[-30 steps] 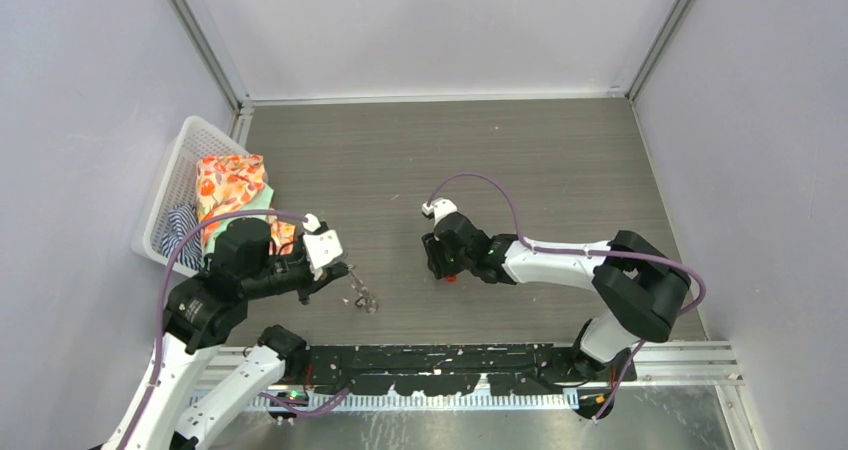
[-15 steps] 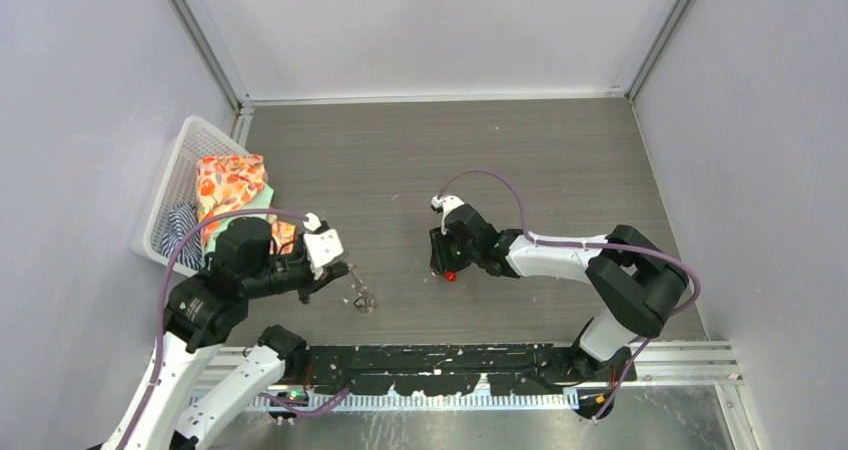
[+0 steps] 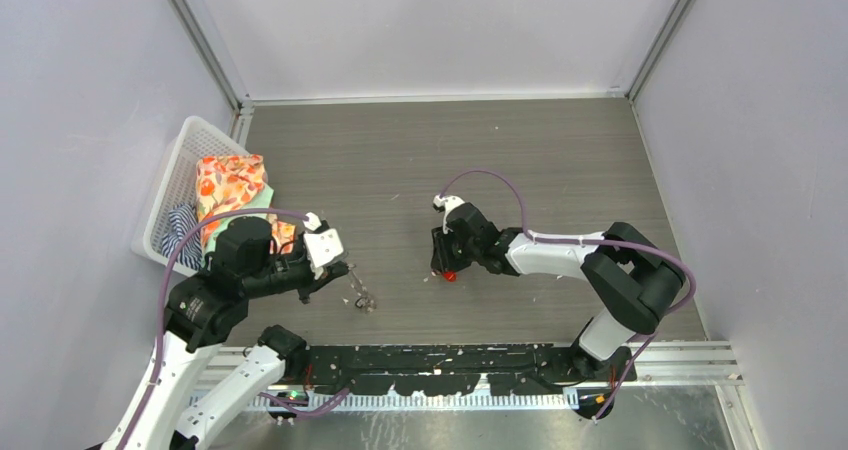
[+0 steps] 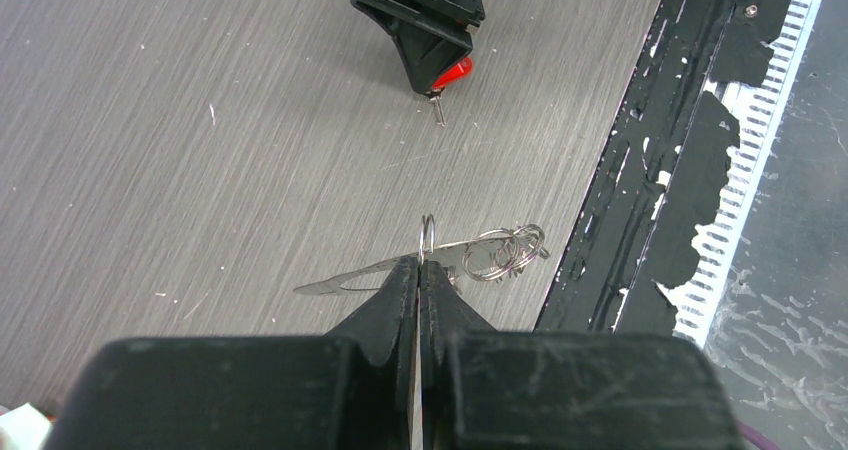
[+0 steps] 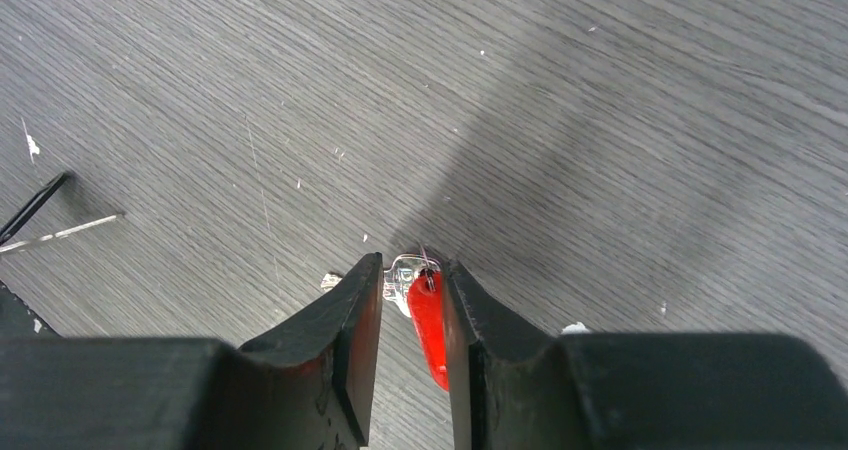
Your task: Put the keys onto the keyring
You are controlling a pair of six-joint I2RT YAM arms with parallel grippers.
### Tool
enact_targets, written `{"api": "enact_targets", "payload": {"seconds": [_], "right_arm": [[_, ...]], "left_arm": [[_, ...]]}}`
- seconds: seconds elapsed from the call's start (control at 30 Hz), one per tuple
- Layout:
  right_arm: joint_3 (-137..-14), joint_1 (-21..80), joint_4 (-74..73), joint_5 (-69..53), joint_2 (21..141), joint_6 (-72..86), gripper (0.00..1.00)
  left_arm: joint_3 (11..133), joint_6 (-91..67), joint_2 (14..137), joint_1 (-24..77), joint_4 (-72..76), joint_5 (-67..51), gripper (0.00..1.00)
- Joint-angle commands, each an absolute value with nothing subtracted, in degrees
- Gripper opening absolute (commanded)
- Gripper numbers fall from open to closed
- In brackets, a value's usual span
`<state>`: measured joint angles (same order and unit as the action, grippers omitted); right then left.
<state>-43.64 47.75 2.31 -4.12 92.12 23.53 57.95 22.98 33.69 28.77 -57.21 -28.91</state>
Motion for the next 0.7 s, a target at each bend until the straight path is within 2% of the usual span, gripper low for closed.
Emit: {"api": "enact_targets", "payload": {"seconds": [0.0,0.2,0.47,0.67], "right_arm": [[-43.4,47.4,4.7,-5.0,91.6,24.5,0.31],[-43.1,47.2,5.0,-5.9,91.3,24.7,0.20],[-42.3,47.2,4.9,-5.0,90.5,25.6,0.23],[-42.4,47.1,5.0,-4.8,90.6,25.7,0.22]], "left_arm": [[60.4,23.5,33.5,28.7,-54.3,-28.8,0.00],[60.4,23.5,33.4,28.7,-54.3,-28.8,0.00],[60.7,23.5,33.4,28.7,-54.3,-28.9,0.00],[60.9,23.4,33.3,28.7,-54.4,-28.9,0.00]]}}
